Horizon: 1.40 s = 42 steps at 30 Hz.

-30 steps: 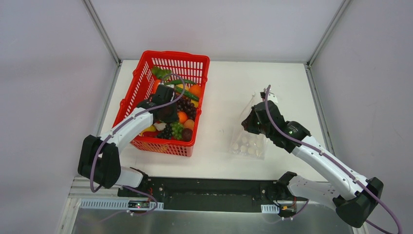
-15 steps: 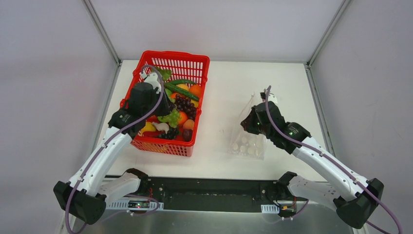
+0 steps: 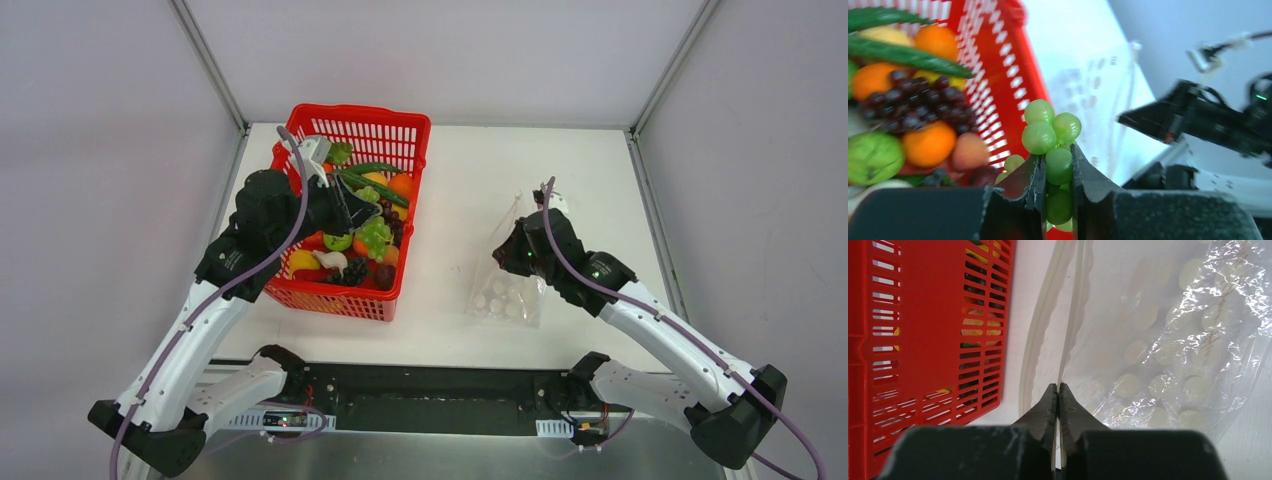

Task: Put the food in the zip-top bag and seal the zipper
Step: Pick up the fake fruit from the bin, then place the fake fruit in the zipper food storage bag.

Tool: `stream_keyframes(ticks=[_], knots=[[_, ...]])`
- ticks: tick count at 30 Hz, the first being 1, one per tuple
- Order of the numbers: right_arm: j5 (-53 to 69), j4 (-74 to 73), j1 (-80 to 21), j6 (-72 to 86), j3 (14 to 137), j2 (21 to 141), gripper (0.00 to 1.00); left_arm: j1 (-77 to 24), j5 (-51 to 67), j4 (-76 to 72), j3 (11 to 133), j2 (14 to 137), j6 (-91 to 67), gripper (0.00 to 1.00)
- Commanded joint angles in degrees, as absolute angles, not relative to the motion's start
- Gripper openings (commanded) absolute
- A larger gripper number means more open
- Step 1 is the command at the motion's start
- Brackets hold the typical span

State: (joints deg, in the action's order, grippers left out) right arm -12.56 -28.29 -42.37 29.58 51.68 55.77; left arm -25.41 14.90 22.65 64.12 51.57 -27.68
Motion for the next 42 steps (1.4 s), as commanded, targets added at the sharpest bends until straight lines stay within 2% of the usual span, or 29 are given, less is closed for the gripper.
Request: stream_keyframes(ticks=[1, 5, 16, 26, 33, 42], knots=[[-12.55, -25.8, -42.37, 30.2, 51.98, 54.99, 0.0, -31.37, 21.29, 16.08, 69.51, 52.19, -29.12, 0.0], [-11.2, -25.54, -42.37, 30.05, 52.29, 55.16, 0.0, -37.05, 21.94, 10.59, 70.64, 54.7, -29.93, 0.0], [-4.33, -23.46, -42.38, 31.51, 51.57, 53.89, 0.0, -44.92, 27.35, -10.28, 67.11, 64.47, -35.58, 0.0], [-0.75, -21.27, -42.38, 33.63, 50.41, 51.92, 0.0, -47.89, 29.05, -24.24, 62.86, 70.53, -39.7, 0.0], [-0.53, -21.21, -42.39, 34.11, 50.62, 51.13, 0.0, -48.37, 29.85, -26.0, 61.13, 72.77, -38.61, 0.0], [1.9, -21.24, -42.37, 34.46, 50.97, 49.36, 0.0, -48.5, 23.55, -15.89, 59.78, 72.61, -30.05, 0.0]])
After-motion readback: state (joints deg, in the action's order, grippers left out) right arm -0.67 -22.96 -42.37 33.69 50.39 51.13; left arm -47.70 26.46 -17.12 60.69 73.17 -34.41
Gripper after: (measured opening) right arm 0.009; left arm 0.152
